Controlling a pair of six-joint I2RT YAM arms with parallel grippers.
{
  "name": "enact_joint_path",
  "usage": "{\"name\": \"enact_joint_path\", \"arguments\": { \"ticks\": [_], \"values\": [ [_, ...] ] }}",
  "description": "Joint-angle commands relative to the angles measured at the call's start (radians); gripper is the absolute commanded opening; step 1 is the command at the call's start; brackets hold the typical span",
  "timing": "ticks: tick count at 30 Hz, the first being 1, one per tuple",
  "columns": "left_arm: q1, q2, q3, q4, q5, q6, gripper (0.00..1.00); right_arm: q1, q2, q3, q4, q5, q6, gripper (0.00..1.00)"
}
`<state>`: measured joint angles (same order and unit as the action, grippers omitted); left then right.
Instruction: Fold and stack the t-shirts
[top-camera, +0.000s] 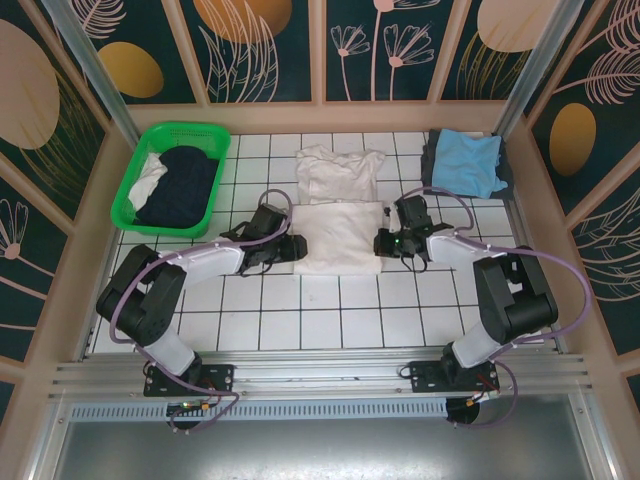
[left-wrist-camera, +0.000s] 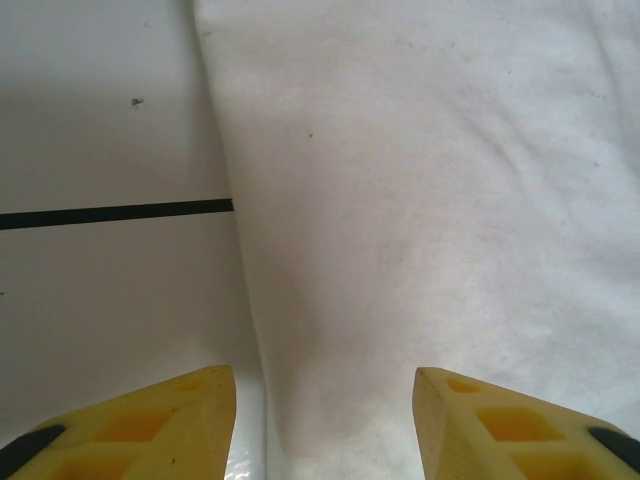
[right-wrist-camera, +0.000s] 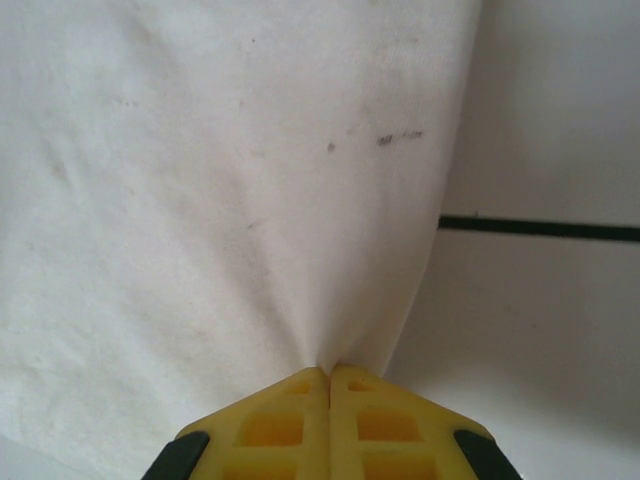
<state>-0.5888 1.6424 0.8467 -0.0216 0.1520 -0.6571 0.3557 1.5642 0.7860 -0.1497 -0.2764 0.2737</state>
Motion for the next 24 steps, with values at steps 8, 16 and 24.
{"name": "enact_joint_path", "arguments": {
  "ticks": [8,16,24],
  "values": [
    [-0.026,-0.01,-0.022,0.06,0.041,0.011,0.1,0.009,-0.048,-0.062,0.044,-0.073,-0.026,0.0],
    [-0.026,-0.056,-0.051,0.032,0.046,0.029,0.0,0.014,-0.121,-0.089,0.026,-0.099,-0.027,0.0],
    [-0.025,-0.017,-0.033,-0.036,-0.045,0.02,0.48,0.014,-0.137,-0.129,0.038,-0.087,-0.015,0.0]
  ]
}}
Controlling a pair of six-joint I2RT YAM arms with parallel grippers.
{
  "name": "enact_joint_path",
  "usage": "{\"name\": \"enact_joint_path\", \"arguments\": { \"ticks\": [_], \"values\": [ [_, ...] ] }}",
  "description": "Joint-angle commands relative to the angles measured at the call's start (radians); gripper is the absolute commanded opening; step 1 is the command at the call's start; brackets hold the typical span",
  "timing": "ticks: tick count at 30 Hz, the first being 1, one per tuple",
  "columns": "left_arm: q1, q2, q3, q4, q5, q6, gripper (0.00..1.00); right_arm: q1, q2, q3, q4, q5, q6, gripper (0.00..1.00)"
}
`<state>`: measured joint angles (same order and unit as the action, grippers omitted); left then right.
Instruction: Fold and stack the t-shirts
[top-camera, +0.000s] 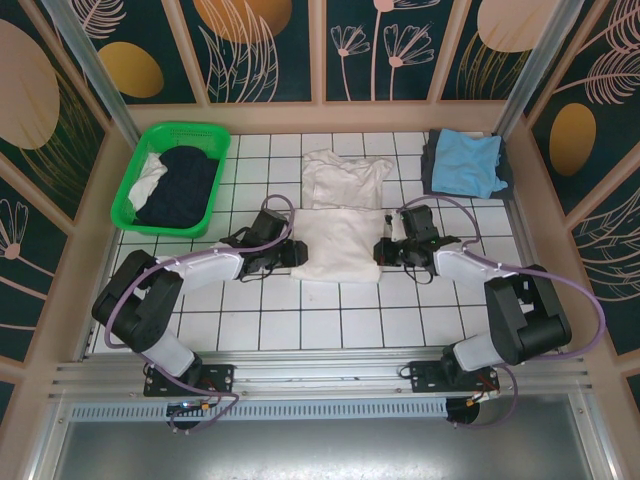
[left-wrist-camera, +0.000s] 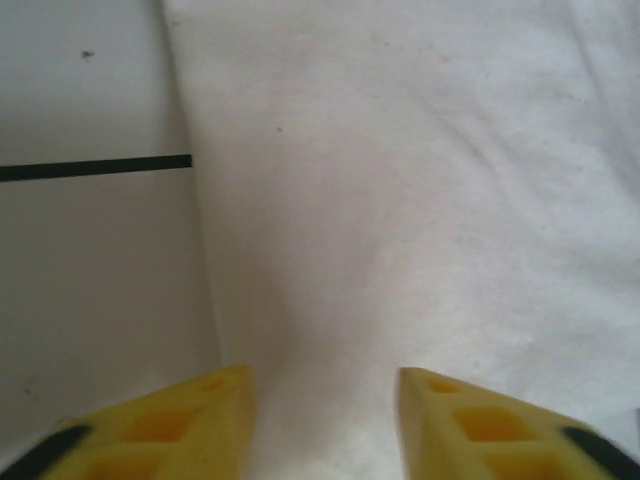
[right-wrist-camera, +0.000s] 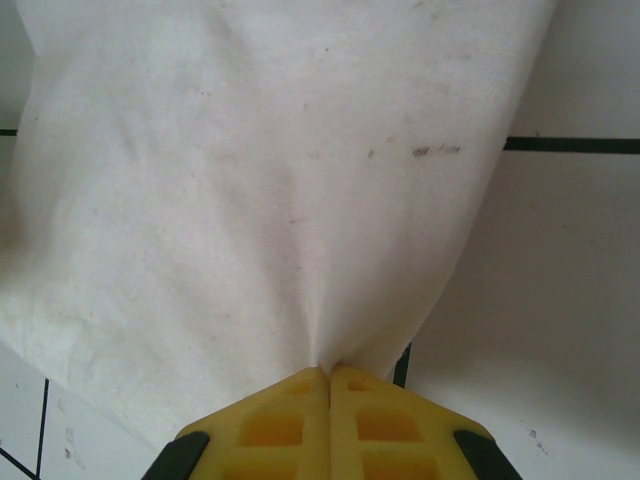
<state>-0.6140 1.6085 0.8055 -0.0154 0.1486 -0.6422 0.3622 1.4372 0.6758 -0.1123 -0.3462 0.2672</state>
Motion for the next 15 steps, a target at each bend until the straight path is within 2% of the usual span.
{"name": "enact_joint_path", "arguments": {
  "ticks": [1,6,9,11,15],
  "values": [
    [-0.001,0.034,0.017,-0.048,-0.042,0.011,0.48,0.008,-0.003,-0.019,0.003,-0.019,-0.008,0.0],
    [-0.001,0.084,0.046,-0.054,-0.033,0.033,0.4,0.007,0.013,-0.023,0.009,-0.016,-0.014,0.0],
    [0.0,0.086,0.045,-0.038,-0.009,0.035,0.28,0.008,0.015,-0.019,0.005,-0.004,-0.019,0.0],
    [-0.001,0.083,0.049,-0.038,-0.004,0.034,0.13,0.007,0.013,-0.013,-0.005,0.005,-0.02,0.0],
    [-0.001,0.038,0.04,-0.061,-0.05,0.029,0.03,0.007,-0.009,-0.007,-0.022,-0.001,-0.012,0.0]
  ]
}}
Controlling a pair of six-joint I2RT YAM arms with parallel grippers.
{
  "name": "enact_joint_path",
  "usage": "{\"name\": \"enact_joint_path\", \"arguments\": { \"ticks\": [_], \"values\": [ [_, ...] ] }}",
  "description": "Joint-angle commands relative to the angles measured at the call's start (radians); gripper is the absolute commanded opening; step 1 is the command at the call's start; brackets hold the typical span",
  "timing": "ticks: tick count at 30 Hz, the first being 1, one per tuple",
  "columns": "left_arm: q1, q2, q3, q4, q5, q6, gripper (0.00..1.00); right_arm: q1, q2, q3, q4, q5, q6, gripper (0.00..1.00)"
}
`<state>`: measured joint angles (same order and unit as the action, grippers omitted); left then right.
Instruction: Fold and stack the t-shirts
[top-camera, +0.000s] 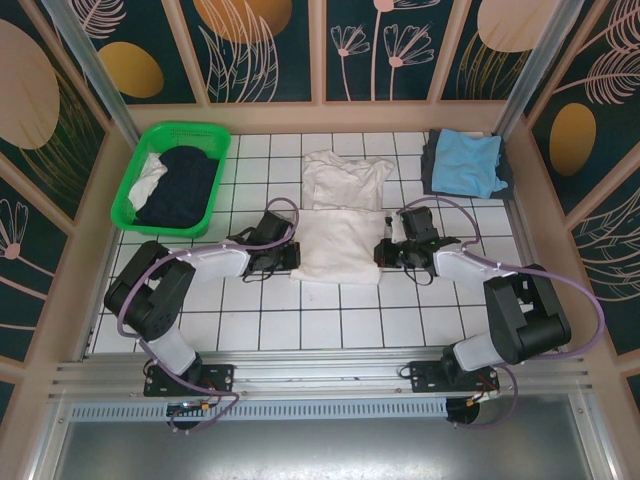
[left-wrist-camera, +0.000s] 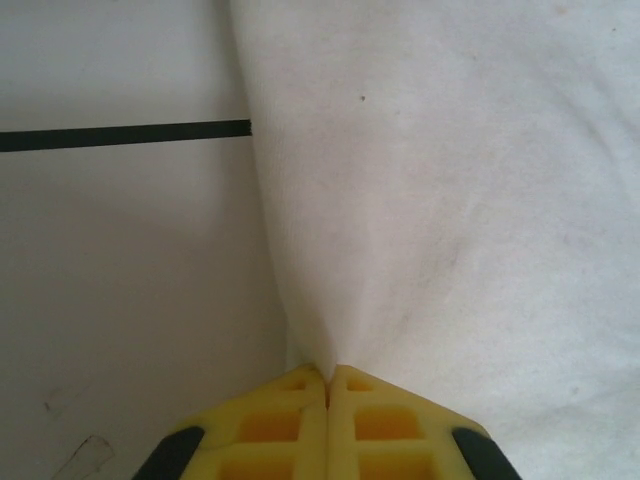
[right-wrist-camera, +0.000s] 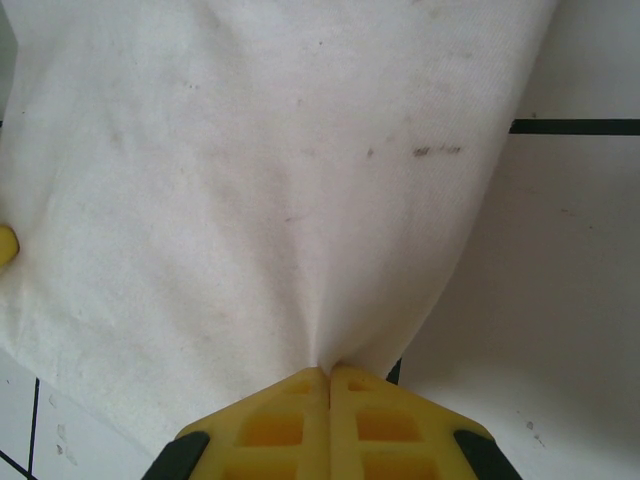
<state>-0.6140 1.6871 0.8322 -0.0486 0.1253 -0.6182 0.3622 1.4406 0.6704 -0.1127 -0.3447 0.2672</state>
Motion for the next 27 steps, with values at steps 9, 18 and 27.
{"name": "enact_joint_path", "arguments": {
  "ticks": [9,18,27],
  "values": [
    [0.0,-0.121,-0.047,0.001,-0.033,-0.026,0.0,0.04,-0.092,-0.027,-0.07,0.022,0.052,0.0],
    [0.0,-0.205,-0.122,0.043,-0.043,-0.002,0.0,0.04,-0.165,-0.102,-0.076,-0.009,0.029,0.0],
    [-0.001,-0.258,-0.231,0.179,0.048,0.001,0.0,0.04,-0.258,-0.234,0.039,-0.135,0.144,0.0]
  ]
}}
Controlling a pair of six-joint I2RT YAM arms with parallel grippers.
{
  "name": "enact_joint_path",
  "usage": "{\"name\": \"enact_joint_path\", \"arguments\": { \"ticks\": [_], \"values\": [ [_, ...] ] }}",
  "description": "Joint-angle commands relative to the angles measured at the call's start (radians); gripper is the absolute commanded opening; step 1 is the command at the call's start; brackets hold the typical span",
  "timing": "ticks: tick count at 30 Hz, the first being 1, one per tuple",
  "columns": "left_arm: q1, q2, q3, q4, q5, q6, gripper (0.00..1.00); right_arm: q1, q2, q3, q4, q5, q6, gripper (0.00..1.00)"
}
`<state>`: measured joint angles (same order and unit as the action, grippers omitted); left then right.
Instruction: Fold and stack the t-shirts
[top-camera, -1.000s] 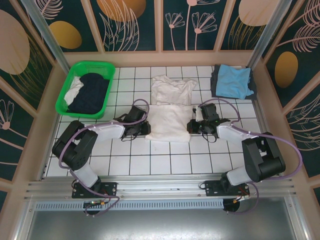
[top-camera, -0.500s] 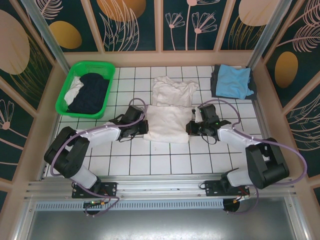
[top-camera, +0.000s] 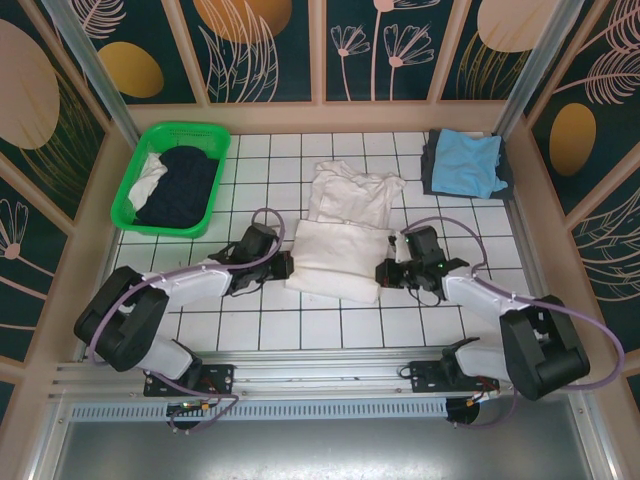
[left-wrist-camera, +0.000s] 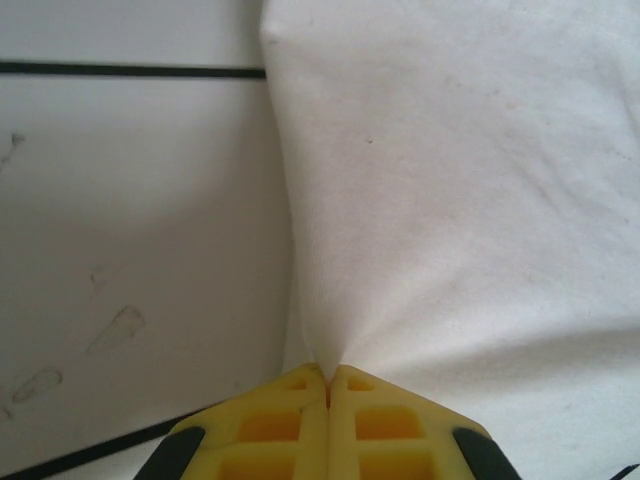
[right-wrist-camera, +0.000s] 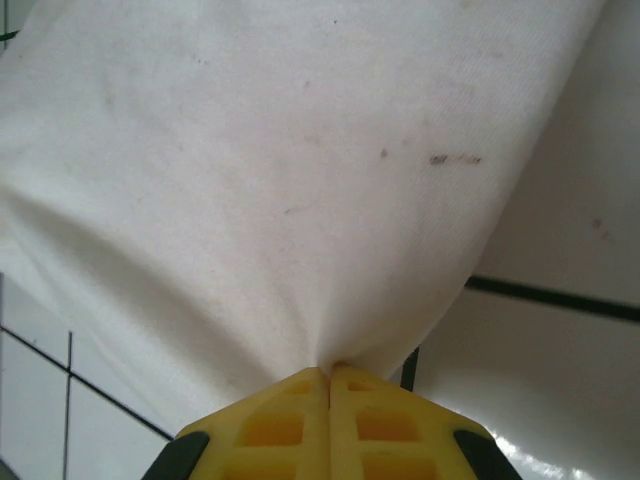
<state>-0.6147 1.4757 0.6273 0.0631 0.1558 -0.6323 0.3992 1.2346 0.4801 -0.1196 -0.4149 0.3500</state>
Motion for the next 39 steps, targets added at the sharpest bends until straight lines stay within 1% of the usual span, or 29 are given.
{"name": "enact_joint_path", "arguments": {
  "ticks": [1,5,6,8,9,10,12,15,18,20,21,24,26,32,35,37,39],
  "values": [
    [0.0,-0.061,-0.039,0.08,0.02,0.017,0.0,0.002,-0.071,-0.066,0.068,-0.08,0.083,0.0],
    [0.0,-0.076,-0.058,0.098,0.033,0.03,0.0,-0.052,-0.091,-0.129,0.161,-0.207,0.176,0.0],
    [0.001,-0.068,-0.052,0.093,0.035,0.033,0.0,-0.058,-0.08,-0.123,0.144,-0.211,0.171,0.0],
    [0.0,-0.05,-0.047,0.097,0.048,0.036,0.0,-0.061,-0.06,-0.095,0.084,-0.18,0.15,0.0],
    [0.001,-0.042,-0.05,0.107,0.056,0.033,0.0,-0.064,-0.055,-0.087,0.061,-0.166,0.14,0.02],
    [0.0,-0.036,-0.053,0.118,0.066,0.032,0.0,-0.07,-0.055,-0.079,0.039,-0.154,0.14,0.13],
    [0.0,-0.026,-0.056,0.125,0.075,0.031,0.0,-0.087,-0.063,-0.062,0.022,-0.159,0.142,0.19],
    [0.001,-0.018,-0.064,0.134,0.093,0.034,0.0,-0.125,-0.065,-0.033,0.032,-0.13,0.147,0.42],
    [0.001,-0.007,-0.076,0.149,0.148,0.025,0.0,-0.167,0.012,0.017,0.047,-0.078,0.126,0.43],
    [-0.001,-0.005,-0.094,0.174,0.177,0.009,0.0,-0.188,0.088,0.055,0.09,-0.076,0.116,0.43],
    [-0.002,-0.004,-0.102,0.181,0.188,0.005,0.0,-0.195,0.135,0.082,0.115,-0.086,0.113,0.41],
    [-0.006,-0.012,-0.117,0.169,0.18,-0.001,0.0,-0.208,0.257,0.165,0.179,-0.129,0.106,0.37],
    [-0.007,-0.021,-0.128,0.168,0.175,-0.008,0.0,-0.209,0.327,0.23,0.187,-0.144,0.099,0.35],
    [-0.021,-0.044,-0.164,0.192,0.172,-0.065,0.0,-0.214,0.53,0.444,0.128,-0.105,0.027,0.33],
    [-0.024,-0.083,-0.213,0.276,0.193,-0.121,0.0,-0.218,0.595,0.514,0.122,-0.106,0.01,0.32],
    [-0.028,-0.116,-0.233,0.283,0.167,-0.143,0.0,-0.22,0.632,0.557,0.12,-0.119,0.001,0.32],
    [-0.03,-0.142,-0.256,0.284,0.141,-0.155,0.08,-0.219,0.673,0.61,0.095,-0.13,-0.014,0.33]
  ]
}}
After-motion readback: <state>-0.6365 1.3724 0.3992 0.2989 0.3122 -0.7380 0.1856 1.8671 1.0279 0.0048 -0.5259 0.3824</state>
